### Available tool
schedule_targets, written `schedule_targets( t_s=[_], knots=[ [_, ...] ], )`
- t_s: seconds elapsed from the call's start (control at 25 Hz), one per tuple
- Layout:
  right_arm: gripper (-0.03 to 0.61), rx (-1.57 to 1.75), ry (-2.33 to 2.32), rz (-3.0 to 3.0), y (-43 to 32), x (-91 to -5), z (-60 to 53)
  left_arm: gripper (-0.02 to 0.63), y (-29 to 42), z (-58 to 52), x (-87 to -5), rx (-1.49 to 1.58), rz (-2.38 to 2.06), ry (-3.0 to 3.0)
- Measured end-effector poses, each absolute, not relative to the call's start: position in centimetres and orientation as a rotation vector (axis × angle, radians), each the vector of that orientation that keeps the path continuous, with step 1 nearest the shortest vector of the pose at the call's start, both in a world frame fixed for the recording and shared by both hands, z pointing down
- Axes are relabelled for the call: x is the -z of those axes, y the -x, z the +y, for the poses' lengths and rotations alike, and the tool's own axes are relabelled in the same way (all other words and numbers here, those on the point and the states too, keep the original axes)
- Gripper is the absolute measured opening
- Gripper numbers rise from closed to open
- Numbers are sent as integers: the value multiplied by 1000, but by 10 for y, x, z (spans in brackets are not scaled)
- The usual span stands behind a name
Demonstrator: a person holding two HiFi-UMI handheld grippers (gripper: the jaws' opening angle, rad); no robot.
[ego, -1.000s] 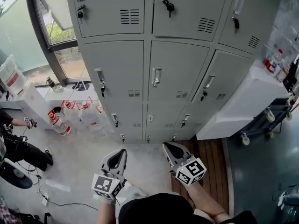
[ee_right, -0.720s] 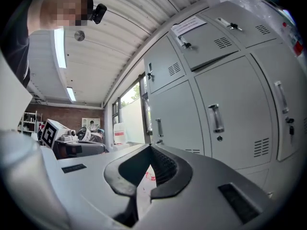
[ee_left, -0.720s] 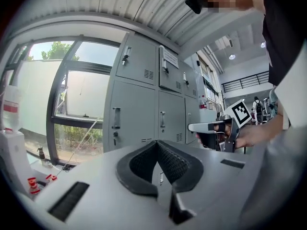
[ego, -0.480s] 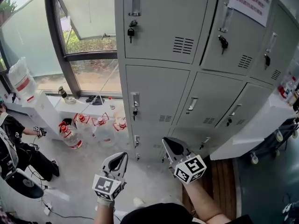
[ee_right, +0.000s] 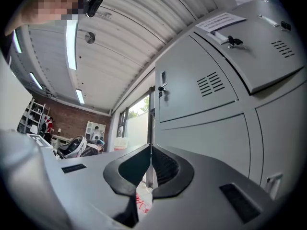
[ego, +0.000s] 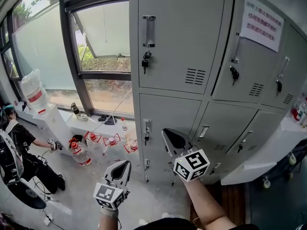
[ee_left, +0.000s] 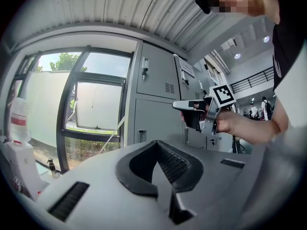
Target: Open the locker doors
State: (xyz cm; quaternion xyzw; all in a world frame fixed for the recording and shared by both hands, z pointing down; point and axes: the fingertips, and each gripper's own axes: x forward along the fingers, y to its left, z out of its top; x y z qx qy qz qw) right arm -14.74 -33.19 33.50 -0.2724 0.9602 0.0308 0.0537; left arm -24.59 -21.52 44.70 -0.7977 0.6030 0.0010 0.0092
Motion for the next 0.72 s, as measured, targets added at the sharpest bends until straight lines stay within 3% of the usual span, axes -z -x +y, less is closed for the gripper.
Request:
schedule_targets(
  t_s=[0.36, 0.72],
  knots=[
    [35, -233, 767, 2810, 168, -232, -357, 17, 256, -236, -408, -9, 1923, 2395],
    [138, -332, 686, 2793, 203, -144, -368, 18, 273, -246, -388, -4, 2004, 2335]
  ],
)
